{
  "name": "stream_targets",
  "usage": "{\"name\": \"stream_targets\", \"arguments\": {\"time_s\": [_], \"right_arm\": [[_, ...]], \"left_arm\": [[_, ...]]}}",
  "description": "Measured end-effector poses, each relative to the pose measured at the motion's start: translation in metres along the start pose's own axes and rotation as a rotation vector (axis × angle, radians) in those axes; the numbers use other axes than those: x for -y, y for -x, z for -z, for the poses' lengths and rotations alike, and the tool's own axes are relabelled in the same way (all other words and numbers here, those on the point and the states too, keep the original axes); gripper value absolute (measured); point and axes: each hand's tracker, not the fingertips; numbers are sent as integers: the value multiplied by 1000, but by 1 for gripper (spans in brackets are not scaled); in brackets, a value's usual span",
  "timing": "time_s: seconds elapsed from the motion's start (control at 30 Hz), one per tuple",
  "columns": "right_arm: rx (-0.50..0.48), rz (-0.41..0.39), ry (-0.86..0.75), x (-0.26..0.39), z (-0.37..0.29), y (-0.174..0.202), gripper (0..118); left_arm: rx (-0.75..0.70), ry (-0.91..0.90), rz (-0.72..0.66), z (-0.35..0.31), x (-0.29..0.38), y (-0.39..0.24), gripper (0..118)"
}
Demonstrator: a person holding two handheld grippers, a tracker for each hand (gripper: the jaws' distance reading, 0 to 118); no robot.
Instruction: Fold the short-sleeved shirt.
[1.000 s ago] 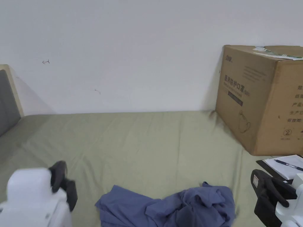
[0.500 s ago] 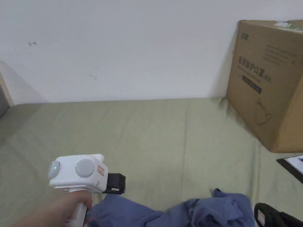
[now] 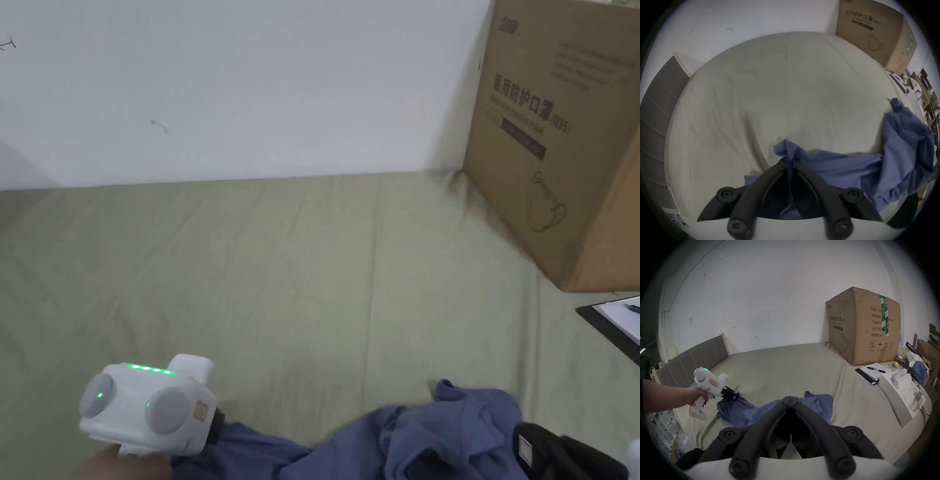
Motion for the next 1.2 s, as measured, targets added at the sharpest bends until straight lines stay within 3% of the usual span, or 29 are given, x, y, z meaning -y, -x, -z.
{"name": "stream_targets", "arguments": {"time_s": [0.07, 0.2, 0.23, 0.3, 0.33, 0.37, 0.5, 0.53, 0.6, 0.63, 0.7, 0.73, 0.77, 0.87, 1.2], "right_arm": [[-34, 15, 70, -17, 25, -11, 0], [-73, 128, 338, -55, 120, -47, 0], [-80, 129, 417, -60, 145, -53, 9], [-62, 102, 550, -65, 190, -61, 85], [-52, 74, 642, -64, 214, -63, 104], [-29, 74, 718, -60, 232, -64, 107], [88, 132, 897, -35, 279, -73, 101], [112, 122, 925, -28, 285, -73, 96], [151, 97, 956, -18, 286, -71, 73], [144, 78, 975, -15, 285, -70, 73], [80, 45, 947, -19, 274, -68, 34], [41, 34, 923, -22, 263, -67, 19], [28, 24, 913, -28, 255, -66, 13], [-5, -9, 778, -54, 210, -67, 13], [-75, 142, 317, -175, 27, -87, 11]], "left_arm": [[8, -60, -4, -14, 8, -2, 3], [57, -98, -31, -36, 15, 7, 3], [69, -99, -41, -38, 14, 10, 3], [74, -94, -60, -41, 15, 14, 3], [79, -96, -80, -42, 16, 16, 3], [93, -100, -100, -43, 16, 19, 3], [115, -111, -149, -43, 19, 27, 3], [122, -102, -153, -42, 20, 29, 3], [127, -92, -155, -39, 24, 32, 3], [126, -81, -156, -39, 26, 31, 3], [126, -62, -162, -39, 29, 35, 3], [129, -55, -169, -40, 31, 37, 3], [128, -45, -176, -43, 33, 38, 3], [163, -47, -227, -62, 38, 44, 3], [155, -382, -249, -228, 29, 71, 3]]}}
